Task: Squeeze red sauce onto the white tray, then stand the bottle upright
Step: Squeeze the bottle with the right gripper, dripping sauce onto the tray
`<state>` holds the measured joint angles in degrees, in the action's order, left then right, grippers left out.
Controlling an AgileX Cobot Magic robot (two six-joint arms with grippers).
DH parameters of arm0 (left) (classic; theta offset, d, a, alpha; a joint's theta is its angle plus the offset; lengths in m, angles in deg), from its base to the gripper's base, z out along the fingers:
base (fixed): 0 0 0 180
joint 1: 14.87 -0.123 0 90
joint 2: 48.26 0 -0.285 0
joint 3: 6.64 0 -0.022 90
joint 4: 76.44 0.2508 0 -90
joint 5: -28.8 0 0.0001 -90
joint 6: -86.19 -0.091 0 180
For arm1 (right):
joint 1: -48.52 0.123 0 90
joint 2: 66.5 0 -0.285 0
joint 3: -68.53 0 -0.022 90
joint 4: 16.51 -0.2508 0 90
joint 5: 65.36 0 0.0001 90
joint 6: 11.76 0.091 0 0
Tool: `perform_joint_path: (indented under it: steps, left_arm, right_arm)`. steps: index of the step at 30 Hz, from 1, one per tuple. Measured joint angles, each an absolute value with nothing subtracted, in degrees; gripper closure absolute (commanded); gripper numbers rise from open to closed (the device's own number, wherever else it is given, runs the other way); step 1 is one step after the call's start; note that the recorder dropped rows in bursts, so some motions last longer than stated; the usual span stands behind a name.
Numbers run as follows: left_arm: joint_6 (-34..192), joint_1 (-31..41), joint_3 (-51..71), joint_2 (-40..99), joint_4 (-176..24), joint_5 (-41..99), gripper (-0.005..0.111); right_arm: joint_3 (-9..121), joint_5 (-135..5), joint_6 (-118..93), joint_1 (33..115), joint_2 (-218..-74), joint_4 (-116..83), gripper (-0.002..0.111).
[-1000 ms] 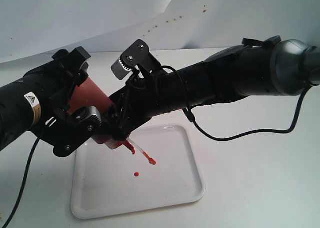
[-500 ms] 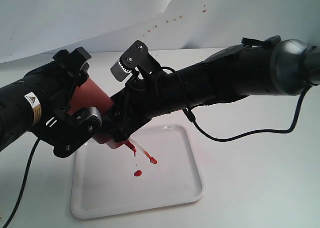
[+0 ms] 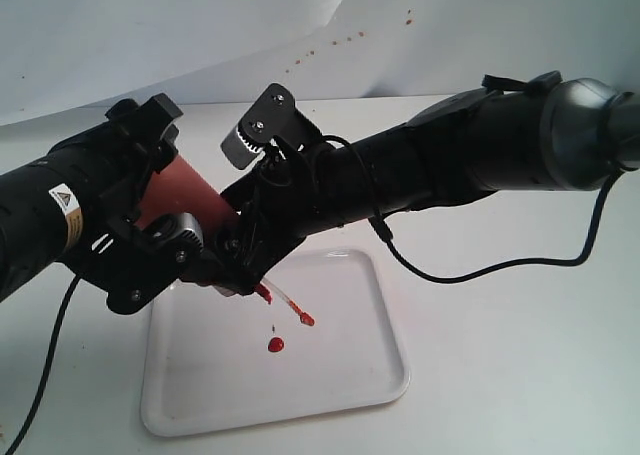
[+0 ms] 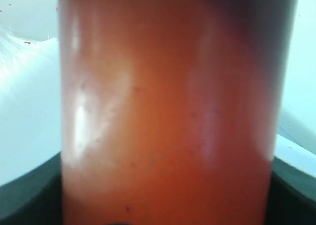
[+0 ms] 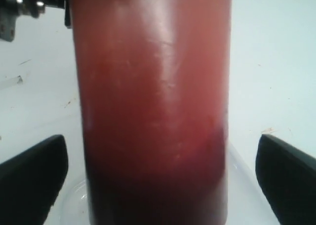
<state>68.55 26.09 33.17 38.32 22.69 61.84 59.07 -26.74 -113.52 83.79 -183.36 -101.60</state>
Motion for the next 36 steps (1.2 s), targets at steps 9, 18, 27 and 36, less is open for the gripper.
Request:
perform_joint_path:
  steps: [9, 18, 27, 36]
  left_arm:
    - [68.55, 26.09, 33.17, 38.32, 22.69, 61.84, 0.107]
    - [68.55, 26.09, 33.17, 38.32, 22.69, 61.84, 0.107]
    - [68.55, 26.09, 33.07, 38.32, 22.69, 61.92, 0.107]
    - [68.55, 26.09, 33.07, 38.32, 22.69, 61.96, 0.107]
  right_arm:
    - [59.07, -26.99, -113.52, 83.79, -183.36, -102.31, 0.011]
    - [59.07, -26.84, -113.6, 83.79, -183.36, -104.75, 0.056]
    - [59.07, -27.34, -113.87, 83.94, -183.36, -104.88, 0.108]
    - [59.07, -27.47, -114.83, 83.94, -183.36, -105.1, 0.104]
